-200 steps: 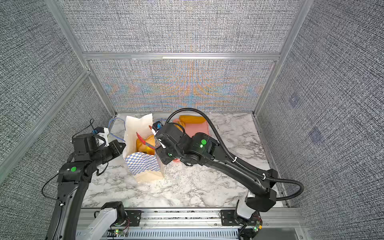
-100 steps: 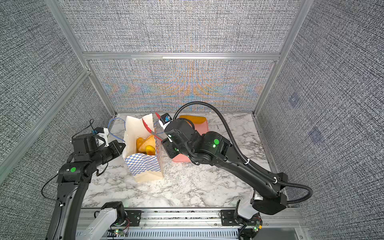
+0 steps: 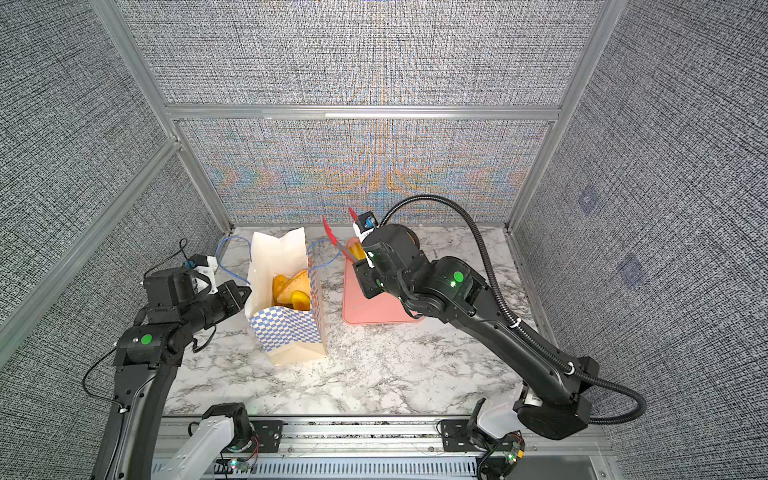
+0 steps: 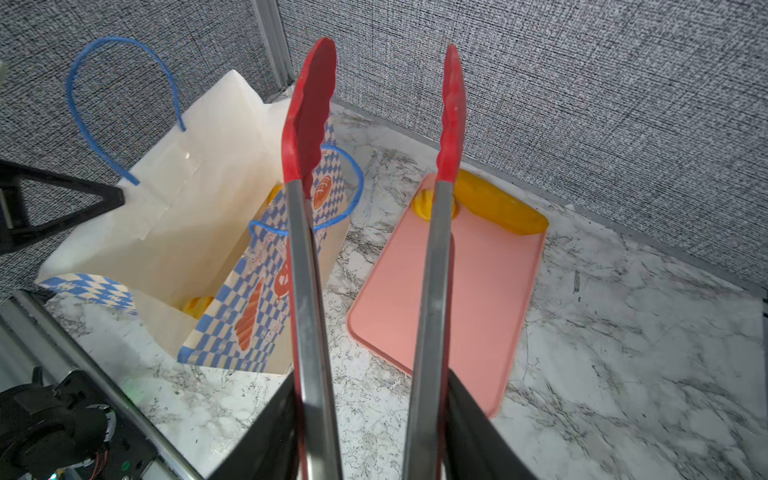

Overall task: Place the fake bread into the paper bag
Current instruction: 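Withdraw the empty tongs from the bag back over the tray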

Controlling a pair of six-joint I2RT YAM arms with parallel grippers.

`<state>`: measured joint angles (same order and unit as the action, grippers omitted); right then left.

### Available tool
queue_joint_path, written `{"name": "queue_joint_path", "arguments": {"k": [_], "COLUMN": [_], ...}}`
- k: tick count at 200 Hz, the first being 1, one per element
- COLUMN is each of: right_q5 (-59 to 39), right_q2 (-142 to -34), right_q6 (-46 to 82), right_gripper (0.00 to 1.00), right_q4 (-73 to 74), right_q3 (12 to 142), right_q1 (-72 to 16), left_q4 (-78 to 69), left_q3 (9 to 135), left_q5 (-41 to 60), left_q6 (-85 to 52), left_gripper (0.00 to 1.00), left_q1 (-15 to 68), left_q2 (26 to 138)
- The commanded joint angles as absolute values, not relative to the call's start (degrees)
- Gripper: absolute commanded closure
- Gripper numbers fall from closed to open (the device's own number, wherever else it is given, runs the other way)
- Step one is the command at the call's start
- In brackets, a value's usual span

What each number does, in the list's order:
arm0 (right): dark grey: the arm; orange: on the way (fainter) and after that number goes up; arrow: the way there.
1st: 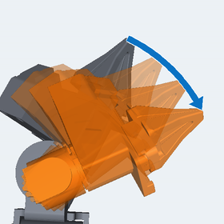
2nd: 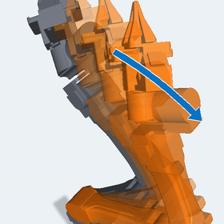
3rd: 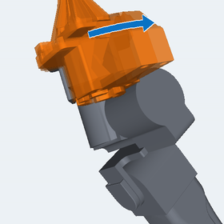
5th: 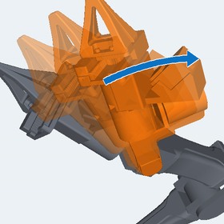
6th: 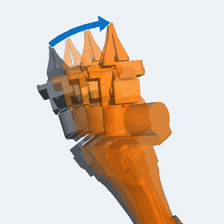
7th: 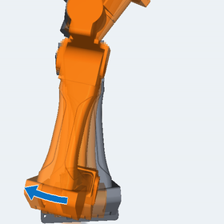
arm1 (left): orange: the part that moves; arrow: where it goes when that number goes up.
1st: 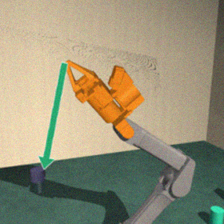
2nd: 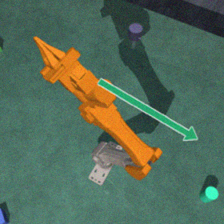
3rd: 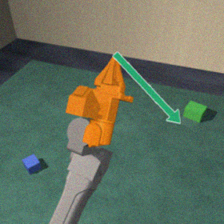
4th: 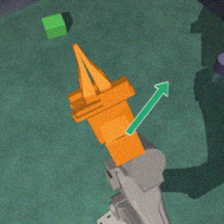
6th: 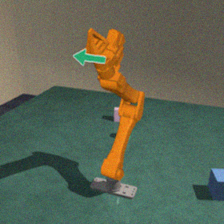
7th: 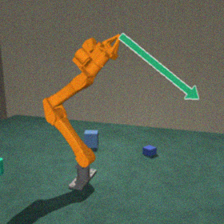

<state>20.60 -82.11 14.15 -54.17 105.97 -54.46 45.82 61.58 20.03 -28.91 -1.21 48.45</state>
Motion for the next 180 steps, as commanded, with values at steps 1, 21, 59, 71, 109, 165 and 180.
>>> {"name": "queue_joint_path", "arguments": {"k": [1, 21, 59, 71, 109, 165, 180], "right_q5": [19.08, 16.6, 12.7, 11.3, 7.56, 5.52, 5.23], "right_q2": [-80.52, -79.36, -79.74, -80.57, -84.64, -91.49, -92.99], "right_q6": [15.91, 17.28, 18.87, 19.24, 19.86, 19.95, 20.1], "right_gripper": [0.49, 0.49, 0.49, 0.49, 0.49, 0.49, 0.49], "right_q4": [-50.55, -49.5, -47.87, -47.39, -45.23, -43.09, -42.6], "right_q3": [103.79, 100.62, 95.83, 94.71, 92.69, 92.16, 91.96], "right_q1": [-51.5, -47.89, -42.5, -41.23, -37.97, -31.78, -29.75], "left_q4": [45.14, 45.09, 44.91, 44.68, 44.4, 44.48, 44.43], "left_q3": [61.75, 61.85, 61.74, 61.6, 61.16, 60.75, 60.57], "left_q5": [20.14, 20.08, 20.19, 20.14, 20.33, 20.44, 20.51], "left_q6": [-28.71, -28.57, -28.52, -28.58, -28.77, -28.56, -28.56], "left_gripper": [0.99, 0.99, 0.99, 0.99, 0.98, 0.98, 0.98], "left_q1": [-1.2, -1.23, -1.23, -1.23, -1.19, -1.21, -1.23], "left_q2": [48.41, 48.43, 48.78, 48.78, 48.87, 48.6, 48.52]}}
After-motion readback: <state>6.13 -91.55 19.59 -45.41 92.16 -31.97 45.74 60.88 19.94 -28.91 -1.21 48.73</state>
